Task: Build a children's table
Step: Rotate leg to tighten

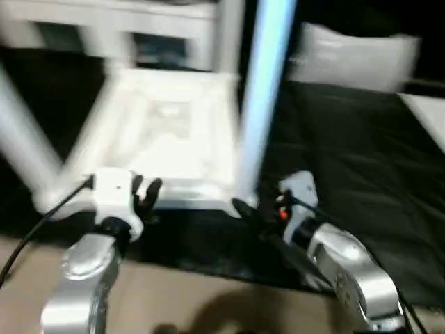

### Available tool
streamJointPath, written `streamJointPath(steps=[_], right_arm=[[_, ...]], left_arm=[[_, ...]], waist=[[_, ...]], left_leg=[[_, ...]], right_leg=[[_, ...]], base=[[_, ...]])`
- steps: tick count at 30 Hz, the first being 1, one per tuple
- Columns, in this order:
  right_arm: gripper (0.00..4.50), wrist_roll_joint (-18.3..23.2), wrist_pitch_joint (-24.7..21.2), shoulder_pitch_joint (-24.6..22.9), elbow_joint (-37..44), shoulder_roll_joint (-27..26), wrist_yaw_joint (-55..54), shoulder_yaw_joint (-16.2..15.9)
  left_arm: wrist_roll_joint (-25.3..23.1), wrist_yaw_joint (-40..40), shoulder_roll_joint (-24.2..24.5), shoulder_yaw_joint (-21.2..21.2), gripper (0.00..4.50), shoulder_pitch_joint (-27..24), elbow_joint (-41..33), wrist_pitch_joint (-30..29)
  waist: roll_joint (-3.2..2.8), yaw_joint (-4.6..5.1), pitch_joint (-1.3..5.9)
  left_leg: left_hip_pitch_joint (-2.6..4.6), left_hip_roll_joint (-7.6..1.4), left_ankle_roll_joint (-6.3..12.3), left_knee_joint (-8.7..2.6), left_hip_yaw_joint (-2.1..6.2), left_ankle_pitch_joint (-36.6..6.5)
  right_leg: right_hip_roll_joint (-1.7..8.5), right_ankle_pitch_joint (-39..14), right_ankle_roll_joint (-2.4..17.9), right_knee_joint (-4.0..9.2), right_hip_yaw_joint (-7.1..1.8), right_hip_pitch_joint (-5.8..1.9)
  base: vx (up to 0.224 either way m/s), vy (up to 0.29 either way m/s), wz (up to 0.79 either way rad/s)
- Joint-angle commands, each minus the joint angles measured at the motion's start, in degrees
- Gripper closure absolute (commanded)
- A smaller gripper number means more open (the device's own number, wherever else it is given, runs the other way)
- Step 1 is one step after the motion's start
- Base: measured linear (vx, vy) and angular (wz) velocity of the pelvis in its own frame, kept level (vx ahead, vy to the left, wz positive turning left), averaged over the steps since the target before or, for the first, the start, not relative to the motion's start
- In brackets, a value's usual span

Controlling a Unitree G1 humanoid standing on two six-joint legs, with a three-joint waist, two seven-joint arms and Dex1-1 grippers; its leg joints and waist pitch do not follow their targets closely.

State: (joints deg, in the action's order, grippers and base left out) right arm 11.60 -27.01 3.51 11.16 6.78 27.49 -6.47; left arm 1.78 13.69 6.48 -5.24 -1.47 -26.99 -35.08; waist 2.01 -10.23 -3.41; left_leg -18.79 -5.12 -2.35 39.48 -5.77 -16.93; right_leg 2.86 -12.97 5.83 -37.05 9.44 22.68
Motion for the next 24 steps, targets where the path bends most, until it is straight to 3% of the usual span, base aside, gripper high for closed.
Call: streamJointPath(steps=[1, 2, 3, 4, 5, 6, 7, 8, 9, 10, 11, 12, 13, 14, 15, 16, 17, 18, 19, 20, 21, 22, 23, 24], right_arm=[[0.00, 0.3, 0.0, -0.9, 1.3, -0.3, -0.8, 0.5], [0.00, -0.1, 0.3, -1.5, 1.6, -0.1, -1.2, 0.3], [0.00, -0.3, 0.6, -1.8, 1.8, 0.0, -1.7, 0.2], [0.00, -0.4, 0.7, -2.0, 1.9, 0.0, -1.9, 0.2], [0.00, -0.7, 0.8, -2.3, 2.2, -0.1, -2.6, 0.4], [0.00, -0.8, 0.7, -2.4, 2.3, -0.1, -3.0, 0.5], [0.00, -1.2, 1.0, -2.5, 2.4, -0.1, -3.4, 0.6], [0.00, -2.1, 0.9, -2.6, 2.3, 0.0, -4.6, 0.9], [0.00, -2.3, 0.8, -2.5, 2.2, 0.1, -5.0, 1.0], [0.00, -2.7, 0.4, -2.4, 1.9, 0.3, -5.8, 1.3], [0.00, -2.9, 0.4, -2.2, 1.6, 0.5, -6.2, 1.5], [0.00, -3.4, 0.9, -1.9, 1.0, 1.1, -6.4, 1.8], [0.00, -3.4, 1.2, -1.7, 0.8, 1.4, -6.2, 1.9], [0.00, -3.0, 1.4, -1.6, 1.0, 1.7, -5.6, 2.1], [0.00, -2.6, 1.5, -1.5, 1.1, 2.0, -5.1, 2.2], [0.00, -2.0, 2.0, -1.3, 1.0, 2.7, -3.8, 2.4], [0.00, -1.8, 2.4, -1.1, 0.9, 3.3, -3.0, 2.5], [0.00, -1.3, 3.3, -0.8, 0.6, 4.6, -1.2, 2.4], [0.00, -1.4, 3.8, -0.5, 0.4, 5.6, 0.0, 2.1], [0.00, -1.2, 4.6, -0.1, -0.1, 7.4, 2.7, 1.3], [0.00, -1.1, 5.1, 0.1, -0.5, 8.7, 4.6, 0.8], [0.00, -1.0, 5.5, 0.3, -0.8, 9.5, 5.8, 0.4], [0.00, -0.9, 5.8, 0.5, -1.2, 10.2, 6.9, 0.3], [0.00, -0.7, 6.0, 0.6, -1.5, 10.8, 7.8, 0.2]], left_arm=[[-0.5, -0.2, 1.0, 0.9, 2.75, 0.8, -0.3, -0.3], [-0.4, -0.5, 0.8, 1.5, 2.75, 0.9, -0.4, -0.9], [-0.3, -0.7, 0.5, 1.7, 2.75, 1.1, -0.5, -1.1], [-0.2, -0.5, 0.5, 1.8, 2.75, 1.2, -0.5, -1.1], [0.0, 0.3, 0.9, 2.4, 2.75, 1.6, -0.4, -0.9], [0.0, 0.7, 1.3, 2.9, 2.75, 1.7, -0.3, -0.7], [-0.2, 0.9, 1.6, 3.2, 2.75, 1.8, -0.2, -0.6], [-0.4, 1.5, 2.2, 4.0, 2.75, 2.1, 0.5, -0.4], [-0.4, 1.7, 2.4, 4.2, 2.75, 2.2, 0.7, -0.3], [-0.4, 2.1, 2.6, 4.7, 2.75, 2.4, 1.1, -0.1], [-0.1, 2.4, 2.8, 5.1, 2.75, 2.7, 1.5, 0.0], [1.0, 4.2, 3.2, 5.9, 2.75, 3.2, 2.1, 0.5], [1.7, 5.5, 3.5, 6.2, 2.75, 3.4, 2.5, 1.0], [2.8, 7.2, 4.0, 6.4, 2.75, 3.8, 2.9, 1.5], [3.6, 8.4, 4.3, 6.5, 2.56, 4.0, 3.2, 1.9], [4.3, 10.9, 5.7, 6.9, 2.56, 5.0, 4.4, 2.8], [4.3, 12.4, 6.8, 7.2, 2.56, 5.6, 5.2, 3.3], [4.7, 15.8, 9.2, 7.9, 2.56, 7.1, 7.3, 4.3], [4.6, 18.6, 11.1, 8.7, 2.56, 8.2, 8.8, 5.0], [4.5, 23.5, 14.3, 10.4, 2.56, 10.1, 11.5, 6.3], [4.6, 26.6, 16.0, 11.4, 2.56, 11.4, 13.2, 7.2], [4.7, 28.6, 17.0, 12.0, 2.56, 12.2, 14.3, 7.7], [5.0, 30.6, 18.0, 12.5, 2.34, 13.2, 15.5, 8.0], [5.2, 32.3, 18.7, 12.9, 2.23, 14.0, 16.5, 8.2]], waist=[[-0.76, -1.05, 2.09], [-1.48, -0.85, 2.05], [-3.61, 0.09, 2.32], [-3.72, 1.02, 2.74], [-4.44, 1.85, 2.48], [-3.56, 2.74, 1.86], [-3.18, 3.14, 1.41], [-2.65, 3.65, 1.05], [-1.87, 4.49, 0.85], [-1.85, 4.96, 0.78], [-2.27, 6.10, 1.00], [-3.58, 7.18, 1.46], [-4.92, 6.81, 1.95], [-3.59, 7.94, 1.70], [-2.93, 7.01, 1.38], [-0.67, 7.76, 0.97], [-0.03, 7.31, 0.32], [0.32, 7.37, 1.29], [-0.42, 6.82, 2.30], [-1.29, 6.83, 2.66], [-1.90, 7.11, 3.16], [-2.14, 7.17, 3.10], [-1.82, 7.38, 3.11], [-1.84, 7.18, 3.04]], left_leg=[[-2.34, -5.82, 4.44, -1.79, 2.30, 5.2], [-1.19, -6.26, 5.66, -5.32, 1.19, 8.3], [1.36, -10.34, 5.93, -7.86, 1.62, 3.0], [2.17, -12.81, 5.43, -8.48, 2.51, -0.4], [0.88, -15.35, 3.32, -10.83, 2.96, -11.9], [1.03, -14.29, 1.22, -11.51, 1.88, -21.9], [1.25, -12.50, -0.21, -11.18, 1.20, -25.9], [2.67, -8.69, -1.58, -8.97, -0.23, -26.0], [3.24, -6.57, -0.50, -6.87, -1.02, -19.7], [3.40, -6.34, 0.11, -6.45, -1.22, -17.3], [3.23, -6.64, 0.90, -6.57, -1.19, -16.2], [2.10, -10.15, 1.51, -9.01, 0.36, -21.9], [-0.77, -15.58, 1.09, -13.91, 2.92, -31.0], [-0.15, -15.16, 1.29, -14.54, 2.77, -33.1], [1.17, -10.60, -1.93, -12.76, 0.97, -35.4], [0.93, -8.01, -1.87, -10.25, 0.25, -30.0], [3.89, -3.64, -0.32, -2.22, -1.79, -13.0], [1.33, -3.84, 1.52, -3.04, -1.13, -5.9], [-0.27, -4.64, 1.72, -5.41, -0.68, -4.3], [-0.51, -6.53, 1.79, -7.96, 0.46, -5.8], [0.04, -8.59, 2.18, -8.73, 1.29, -4.8], [-0.07, -9.21, 2.69, -9.15, 1.55, -4.5], [-0.51, -9.50, 3.11, -9.26, 1.30, -3.6], [-0.26, -8.96, 3.02, -9.01, 0.59, -3.8]], right_leg=[[14.00, -21.4, 3.6, 10.18, -10.92, -5.38], [9.26, -20.8, 4.4, 9.80, -6.65, -4.47], [5.57, -19.3, 2.1, 8.37, -4.83, -2.51], [5.28, -14.8, 1.5, 6.90, -4.77, -2.42], [5.34, -8.3, 0.3, 4.21, -4.95, -3.32], [6.08, -8.8, -0.4, 4.74, -6.04, -3.16], [6.61, -14.1, -0.8, 6.48, -6.45, -3.09], [8.06, -30.9, -3.1, 10.24, -6.26, -2.14], [8.53, -43.7, -8.0, 13.34, -4.50, -2.12], [8.53, -46.4, -9.9, 14.35, -3.52, -2.31], [7.24, -44.8, -13.0, 15.53, -0.78, -3.05], [6.16, -35.0, -12.8, 13.51, 0.55, -5.44], [5.63, -10.2, -6.9, 1.57, -3.95, -6.98], [5.83, -3.8, -5.5, 1.02, -5.25, -5.68], [6.82, -12.4, -2.8, 4.24, -7.08, -4.13], [8.05, -28.3, -5.4, 8.16, -7.74, -3.34], [10.52, -58.3, -11.9, 15.11, -7.01, 0.67], [11.24, -59.2, -12.8, 13.95, -6.37, -2.51], [10.21, -51.8, -12.4, 12.16, -6.17, -4.48], [7.52, -39.4, -11.2, 11.18, -5.03, -4.14], [6.99, -23.5, -7.4, 9.59, -5.33, -3.96], [7.07, -17.6, -5.2, 8.89, -5.61, -4.13], [7.44, -11.0, -1.3, 7.92, -6.09, -4.21], [7.89, -11.3, 1.1, 7.93, -6.37, -4.14]], base=[[-0.053, 0.045, 0.03], [-0.053, 0.045, 0.03], [-0.047, 0.071, 0.09], [-0.050, 0.064, 0.12], [-0.050, 0.064, 0.12], [-0.068, 0.043, 0.11], [0.000, 0.000, 0.00], [0.000, 0.000, 0.00], [0.000, 0.000, 0.00], [0.000, 0.000, 0.00], [0.000, 0.000, 0.00], [0.000, 0.000, 0.00], [0.000, 0.000, 0.00], [0.000, 0.000, 0.00], [0.000, 0.000, 0.00], [-0.004, -0.062, 0.05], [-0.004, -0.062, 0.05], [0.000, 0.000, 0.00], [0.061, 0.010, -0.16], [0.067, 0.010, -0.16], [0.000, 0.000, 0.00], [0.000, 0.000, 0.00], [0.000, 0.000, 0.00], [0.053, 0.021, 0.03]])
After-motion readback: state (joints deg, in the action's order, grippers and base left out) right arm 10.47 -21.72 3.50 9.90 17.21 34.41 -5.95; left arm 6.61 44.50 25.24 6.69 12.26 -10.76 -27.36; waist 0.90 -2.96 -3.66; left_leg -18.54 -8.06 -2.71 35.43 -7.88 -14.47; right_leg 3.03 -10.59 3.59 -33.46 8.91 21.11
